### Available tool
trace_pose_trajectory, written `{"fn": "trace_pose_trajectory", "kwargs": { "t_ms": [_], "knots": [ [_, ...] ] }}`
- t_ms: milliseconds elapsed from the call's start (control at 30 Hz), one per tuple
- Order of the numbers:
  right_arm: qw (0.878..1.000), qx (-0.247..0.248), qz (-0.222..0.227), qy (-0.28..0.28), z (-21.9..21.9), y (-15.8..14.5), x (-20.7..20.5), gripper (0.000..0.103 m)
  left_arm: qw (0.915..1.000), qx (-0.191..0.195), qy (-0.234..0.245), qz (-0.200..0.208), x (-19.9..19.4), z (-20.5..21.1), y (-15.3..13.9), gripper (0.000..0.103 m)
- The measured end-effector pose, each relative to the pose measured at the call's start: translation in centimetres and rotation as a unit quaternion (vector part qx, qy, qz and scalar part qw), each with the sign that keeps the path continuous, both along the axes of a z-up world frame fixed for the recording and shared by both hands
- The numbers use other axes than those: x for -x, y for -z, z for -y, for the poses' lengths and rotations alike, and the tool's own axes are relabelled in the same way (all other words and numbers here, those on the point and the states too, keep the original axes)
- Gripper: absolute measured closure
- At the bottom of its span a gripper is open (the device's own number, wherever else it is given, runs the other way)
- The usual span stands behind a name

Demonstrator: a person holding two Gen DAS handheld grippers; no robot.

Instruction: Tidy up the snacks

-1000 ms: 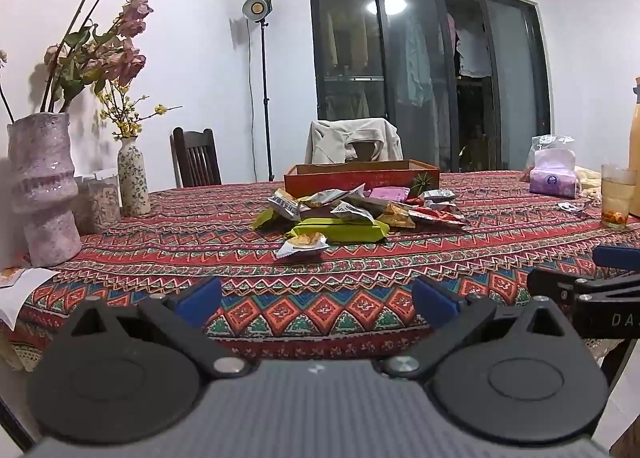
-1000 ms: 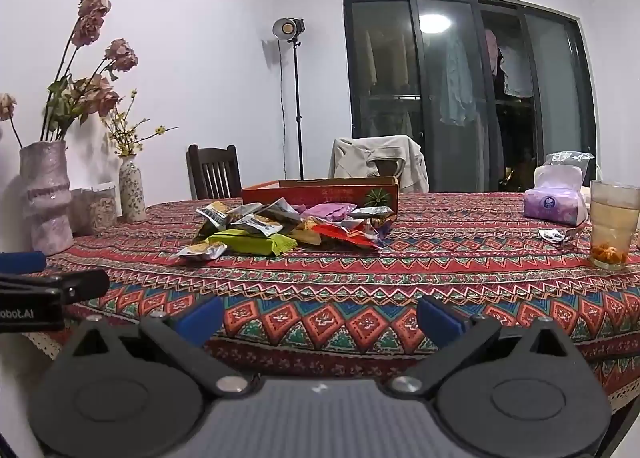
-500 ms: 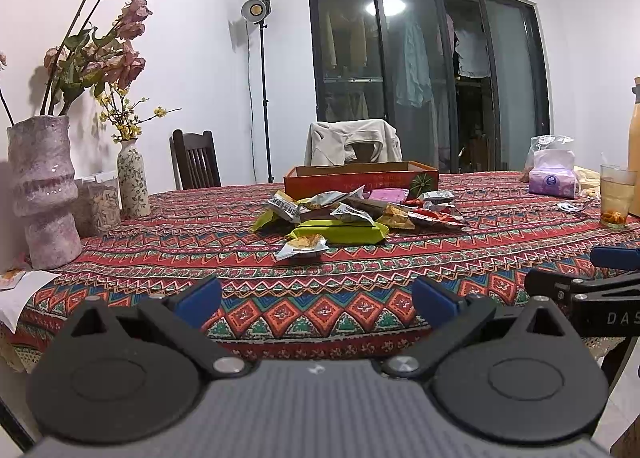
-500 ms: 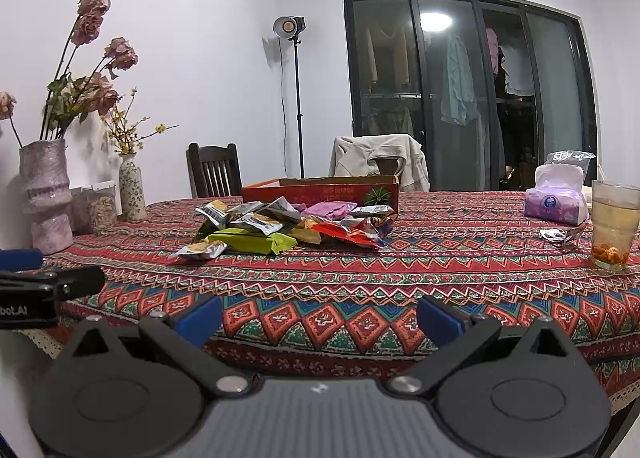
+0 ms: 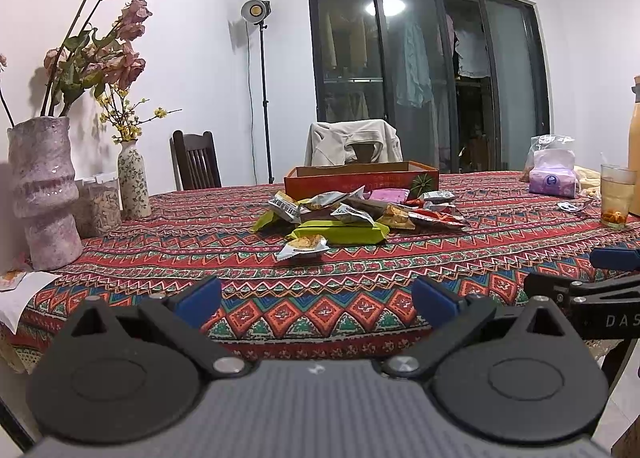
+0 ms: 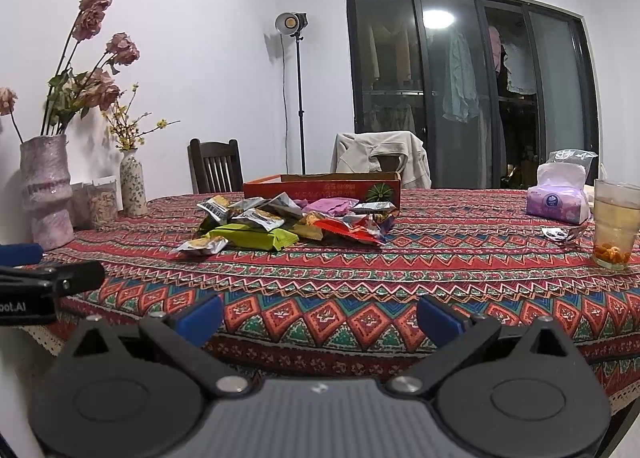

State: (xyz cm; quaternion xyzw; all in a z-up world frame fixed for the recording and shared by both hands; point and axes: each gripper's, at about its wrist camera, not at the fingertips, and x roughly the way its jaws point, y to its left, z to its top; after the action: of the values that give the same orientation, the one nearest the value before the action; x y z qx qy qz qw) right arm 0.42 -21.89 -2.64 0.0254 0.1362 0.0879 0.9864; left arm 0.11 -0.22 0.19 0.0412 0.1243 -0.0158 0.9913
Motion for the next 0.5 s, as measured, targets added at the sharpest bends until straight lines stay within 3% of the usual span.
{"fn": "trace_pose_trajectory", "kwargs": {
  "t_ms": [500],
  "knots": [
    [1.000, 0.000, -0.001, 0.000, 0.06, 0.18, 0.08, 0.000, 1.0000, 0.000, 0.000, 0.000, 0.06, -0.01, -0.01, 0.000]
  ]
}}
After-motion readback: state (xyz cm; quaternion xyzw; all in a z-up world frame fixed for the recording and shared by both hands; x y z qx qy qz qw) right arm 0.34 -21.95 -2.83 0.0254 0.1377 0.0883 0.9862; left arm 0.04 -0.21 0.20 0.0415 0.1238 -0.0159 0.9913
